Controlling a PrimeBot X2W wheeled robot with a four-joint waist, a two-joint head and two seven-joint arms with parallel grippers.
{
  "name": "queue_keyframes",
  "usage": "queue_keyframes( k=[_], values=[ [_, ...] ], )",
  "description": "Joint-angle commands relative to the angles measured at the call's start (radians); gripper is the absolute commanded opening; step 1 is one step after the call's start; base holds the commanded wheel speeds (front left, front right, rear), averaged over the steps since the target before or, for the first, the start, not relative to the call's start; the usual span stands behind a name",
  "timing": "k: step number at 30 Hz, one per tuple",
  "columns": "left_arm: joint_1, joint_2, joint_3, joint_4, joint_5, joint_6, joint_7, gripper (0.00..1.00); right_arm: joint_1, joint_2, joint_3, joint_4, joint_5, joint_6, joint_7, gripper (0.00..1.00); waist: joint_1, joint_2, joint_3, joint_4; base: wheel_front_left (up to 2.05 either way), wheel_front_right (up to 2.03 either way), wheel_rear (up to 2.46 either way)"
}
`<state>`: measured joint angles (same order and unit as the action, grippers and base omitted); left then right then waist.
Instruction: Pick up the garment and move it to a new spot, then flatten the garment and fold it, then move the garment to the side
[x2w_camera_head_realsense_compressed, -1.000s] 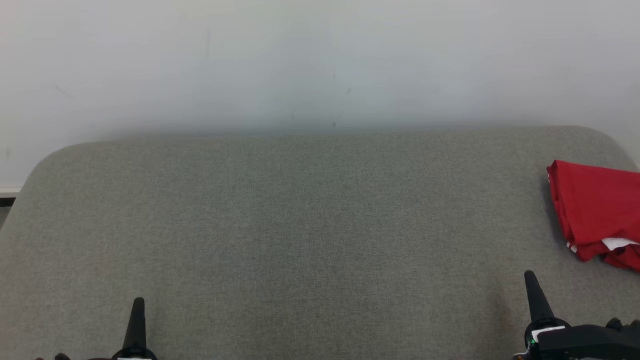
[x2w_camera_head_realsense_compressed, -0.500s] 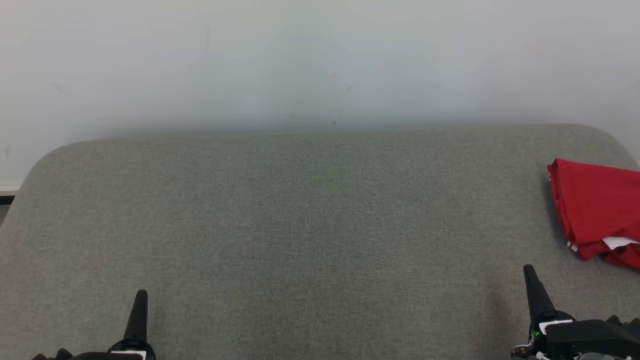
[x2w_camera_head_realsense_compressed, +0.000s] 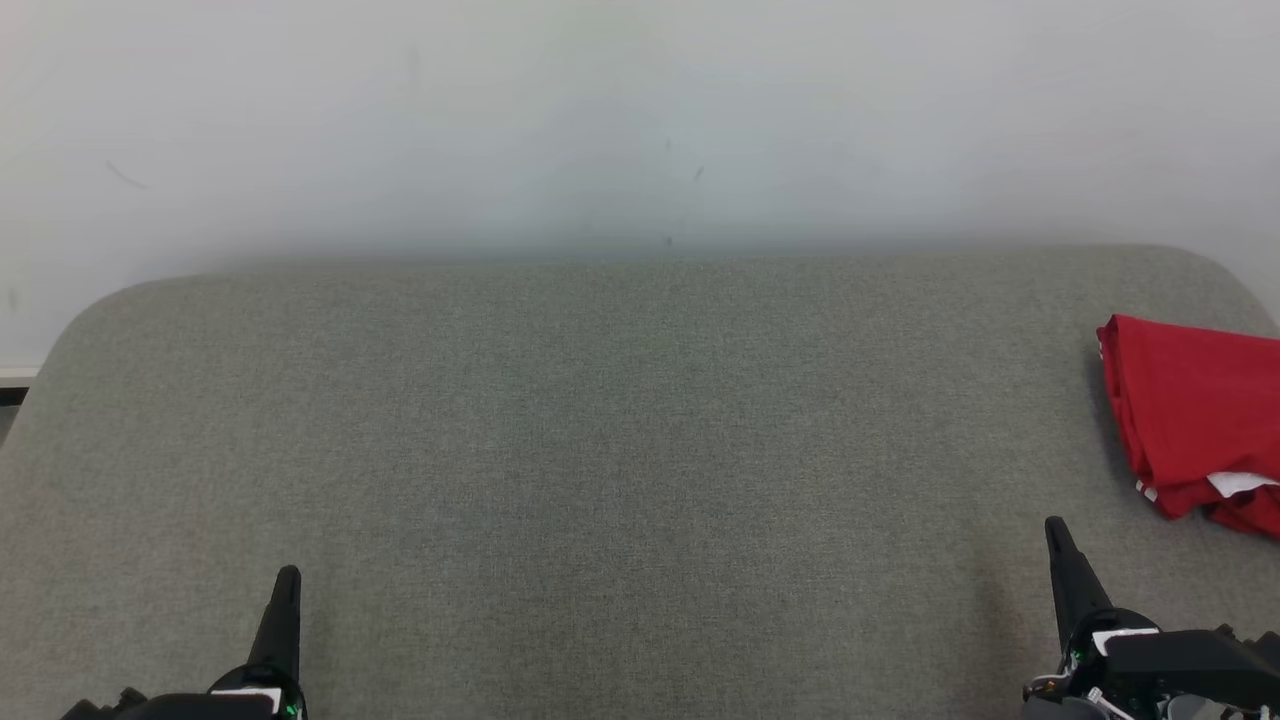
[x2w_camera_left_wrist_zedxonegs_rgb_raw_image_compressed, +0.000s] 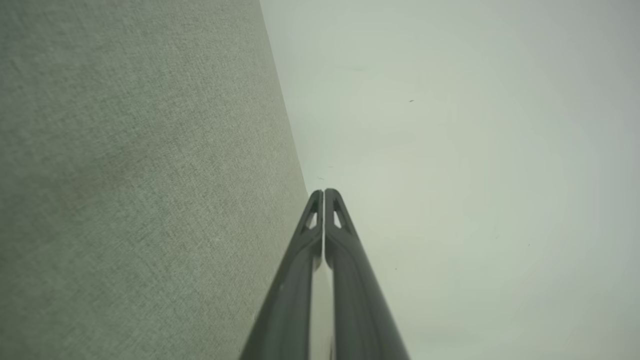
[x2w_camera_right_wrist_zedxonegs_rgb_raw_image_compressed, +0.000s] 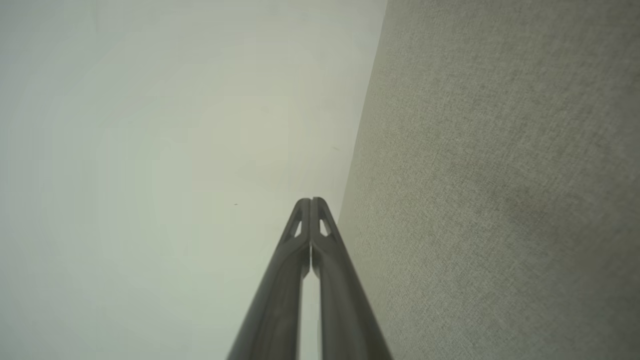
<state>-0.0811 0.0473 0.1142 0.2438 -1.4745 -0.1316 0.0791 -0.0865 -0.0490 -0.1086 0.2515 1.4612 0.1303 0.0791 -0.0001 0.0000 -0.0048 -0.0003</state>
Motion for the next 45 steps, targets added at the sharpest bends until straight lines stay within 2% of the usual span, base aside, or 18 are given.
queue_keyframes(
  k=[1,20,45],
  values=[
    [-0.015,0.004,0.001,-0.001,-0.018,0.002,0.004,0.00,-0.012,-0.002,-0.002,-0.007,0.026,0.001,0.006,0.00,0.0001,0.0000,0.001,0.000,0.00,0.00,0.00],
    [-0.034,0.005,0.000,0.003,-0.145,0.002,0.039,0.00,-0.027,-0.002,-0.007,-0.009,0.158,0.001,0.039,0.00,0.0001,0.0000,0.008,0.000,0.00,0.00,0.00],
    [-0.034,0.005,0.000,0.002,-0.141,0.002,0.038,0.00,-0.025,-0.002,-0.007,-0.008,0.153,0.001,0.038,0.00,0.0001,0.0000,0.008,0.000,0.00,0.00,0.00]
  ],
)
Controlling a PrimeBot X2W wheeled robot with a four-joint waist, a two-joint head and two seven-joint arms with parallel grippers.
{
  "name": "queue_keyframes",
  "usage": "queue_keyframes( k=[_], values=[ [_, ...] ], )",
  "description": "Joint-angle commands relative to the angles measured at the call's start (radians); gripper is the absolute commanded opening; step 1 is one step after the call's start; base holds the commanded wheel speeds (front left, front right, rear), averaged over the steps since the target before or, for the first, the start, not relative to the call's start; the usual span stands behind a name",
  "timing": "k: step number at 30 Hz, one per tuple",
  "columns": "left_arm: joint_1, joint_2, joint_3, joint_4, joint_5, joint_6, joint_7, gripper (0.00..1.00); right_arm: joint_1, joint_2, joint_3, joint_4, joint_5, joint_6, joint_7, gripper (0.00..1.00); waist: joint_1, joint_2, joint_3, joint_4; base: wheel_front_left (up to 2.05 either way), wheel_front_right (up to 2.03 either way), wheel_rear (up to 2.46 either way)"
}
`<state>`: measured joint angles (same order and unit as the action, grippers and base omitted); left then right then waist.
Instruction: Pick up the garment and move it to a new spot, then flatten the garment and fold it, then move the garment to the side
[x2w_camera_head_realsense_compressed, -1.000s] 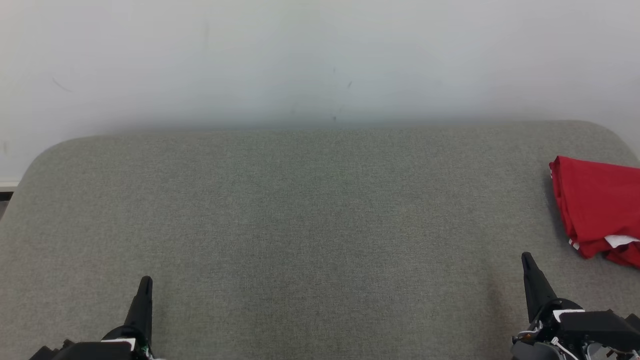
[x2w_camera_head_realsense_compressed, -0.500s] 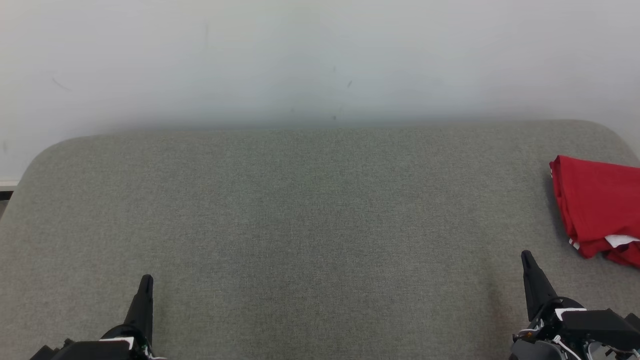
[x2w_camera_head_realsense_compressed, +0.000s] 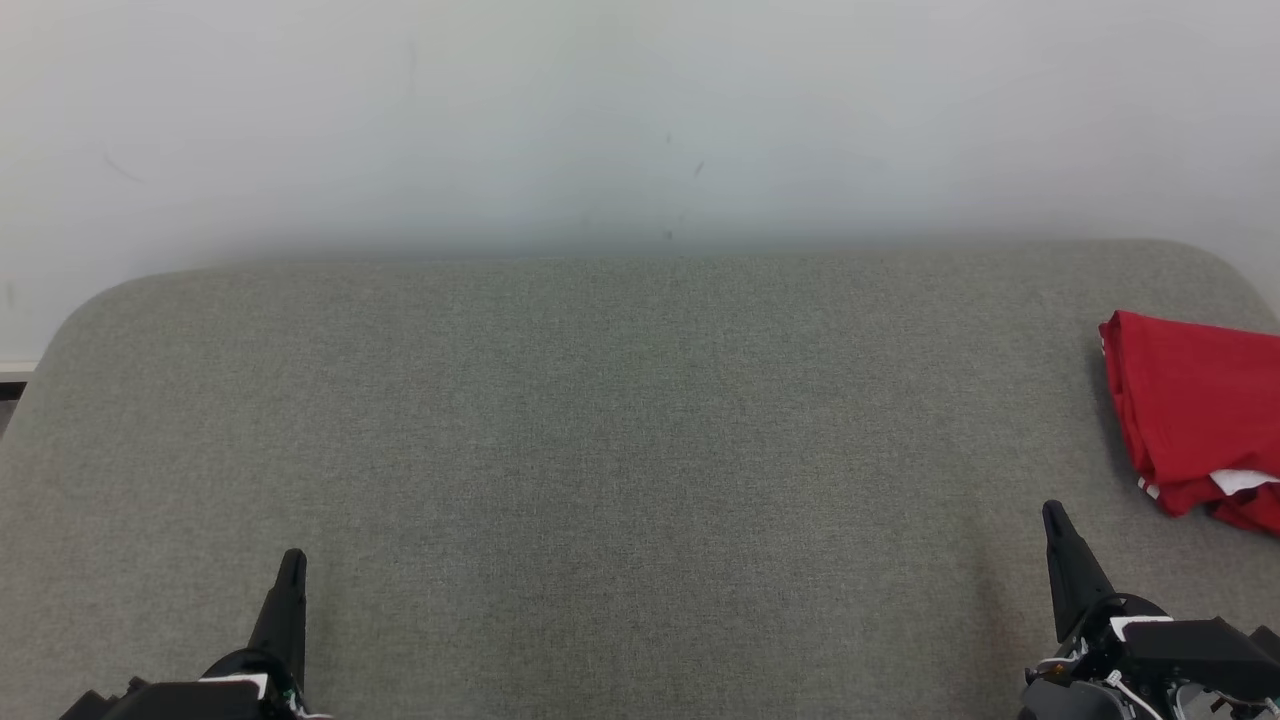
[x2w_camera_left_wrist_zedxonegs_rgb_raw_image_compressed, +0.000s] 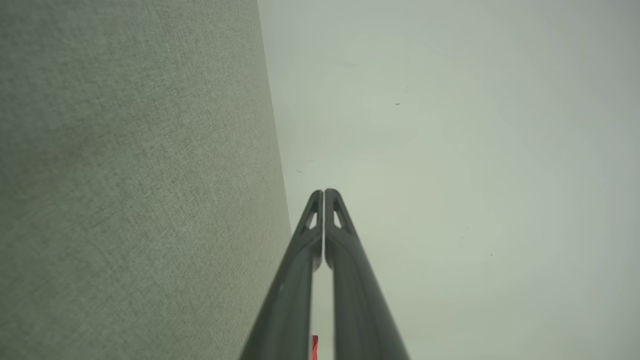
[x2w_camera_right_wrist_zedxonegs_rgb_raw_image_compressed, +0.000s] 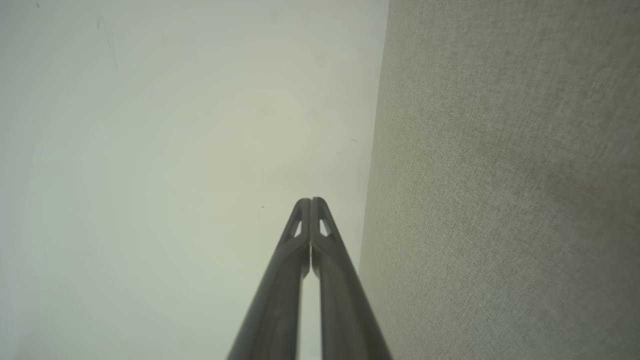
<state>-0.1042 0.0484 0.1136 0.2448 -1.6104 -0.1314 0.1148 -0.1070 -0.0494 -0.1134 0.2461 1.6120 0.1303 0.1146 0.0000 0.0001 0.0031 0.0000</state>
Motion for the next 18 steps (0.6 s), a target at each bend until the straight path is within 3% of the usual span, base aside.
queue_keyframes(
  k=[1,18],
  values=[
    [-0.011,0.003,0.000,0.001,-0.005,0.001,0.002,0.00,-0.005,-0.002,-0.002,-0.003,0.002,0.001,0.003,0.00,0.0000,-0.0001,0.000,0.000,0.00,0.00,0.00],
    [-0.010,0.003,0.000,0.001,-0.005,0.001,0.002,0.00,-0.004,-0.002,-0.002,-0.003,0.002,0.001,0.003,0.00,0.0000,-0.0001,0.000,0.000,0.00,0.00,0.00]
  ],
)
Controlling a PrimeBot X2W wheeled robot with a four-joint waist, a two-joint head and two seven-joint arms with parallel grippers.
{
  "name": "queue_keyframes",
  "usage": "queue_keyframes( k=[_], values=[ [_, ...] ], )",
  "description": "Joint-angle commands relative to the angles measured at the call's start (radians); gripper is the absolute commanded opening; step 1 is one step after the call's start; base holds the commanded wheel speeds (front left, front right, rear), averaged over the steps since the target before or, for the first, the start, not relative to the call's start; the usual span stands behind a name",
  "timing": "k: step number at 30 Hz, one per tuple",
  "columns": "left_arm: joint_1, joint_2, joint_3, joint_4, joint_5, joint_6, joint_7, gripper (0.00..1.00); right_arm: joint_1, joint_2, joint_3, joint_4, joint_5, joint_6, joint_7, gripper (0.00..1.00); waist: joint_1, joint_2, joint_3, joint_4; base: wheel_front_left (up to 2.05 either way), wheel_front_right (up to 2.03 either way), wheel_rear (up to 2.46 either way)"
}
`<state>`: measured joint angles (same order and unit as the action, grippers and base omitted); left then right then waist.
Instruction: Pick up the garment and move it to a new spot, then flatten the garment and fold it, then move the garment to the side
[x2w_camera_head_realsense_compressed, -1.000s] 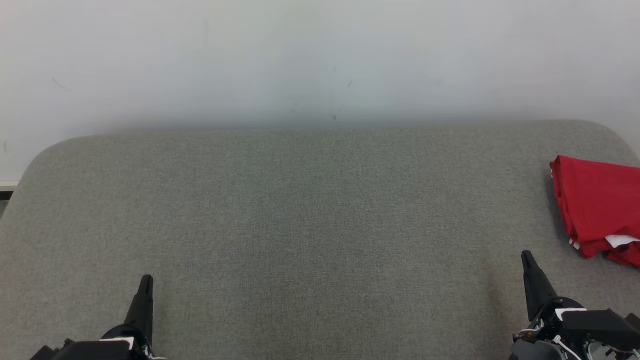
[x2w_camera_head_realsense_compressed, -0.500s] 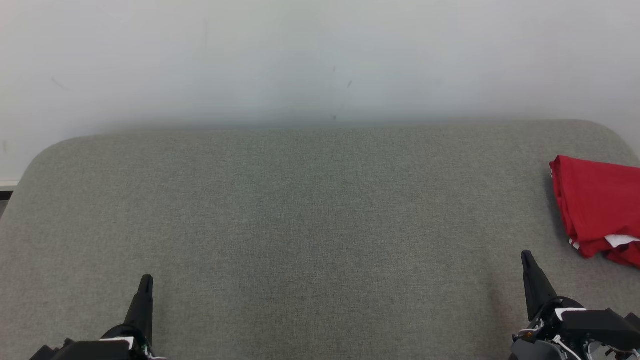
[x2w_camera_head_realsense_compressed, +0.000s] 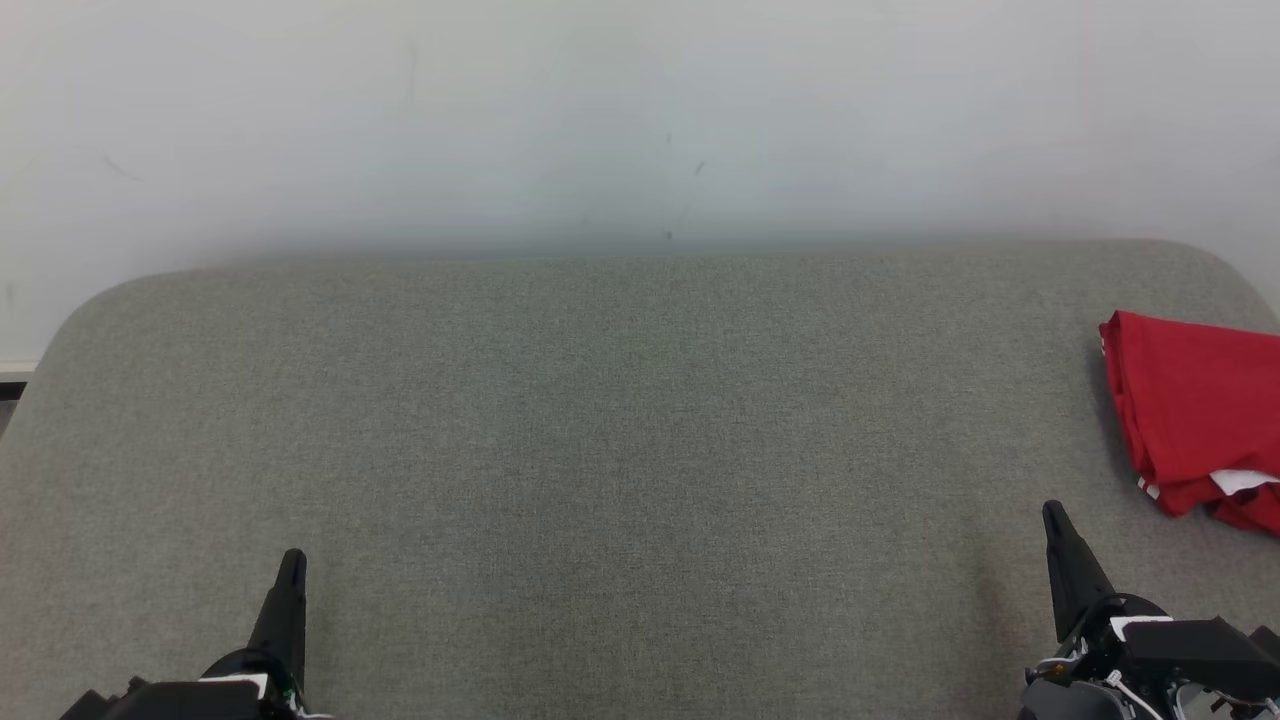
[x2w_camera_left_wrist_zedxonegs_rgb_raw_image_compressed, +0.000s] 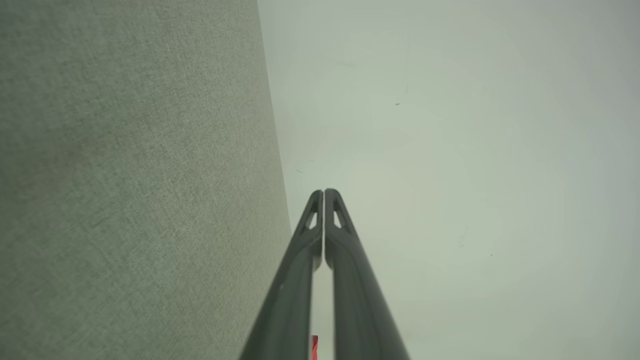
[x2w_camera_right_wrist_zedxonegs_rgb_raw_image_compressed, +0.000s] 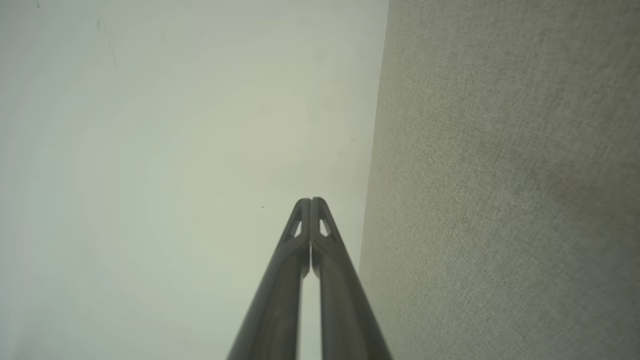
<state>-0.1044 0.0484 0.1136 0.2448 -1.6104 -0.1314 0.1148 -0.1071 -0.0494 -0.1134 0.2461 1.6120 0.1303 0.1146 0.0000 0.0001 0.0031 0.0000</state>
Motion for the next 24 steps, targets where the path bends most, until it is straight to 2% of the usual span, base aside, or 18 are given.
queue_keyframes(
  k=[1,24],
  values=[
    [-0.010,0.003,0.000,0.001,-0.005,0.001,0.002,0.00,-0.004,-0.002,-0.002,-0.003,0.002,0.001,0.003,0.00,0.0000,-0.0001,0.000,0.000,0.00,0.00,0.00],
    [-0.010,0.003,0.000,0.001,-0.005,0.001,0.002,0.00,-0.004,-0.002,-0.002,-0.003,0.002,0.001,0.003,0.00,0.0000,-0.0001,0.000,0.000,0.00,0.00,0.00]
  ],
)
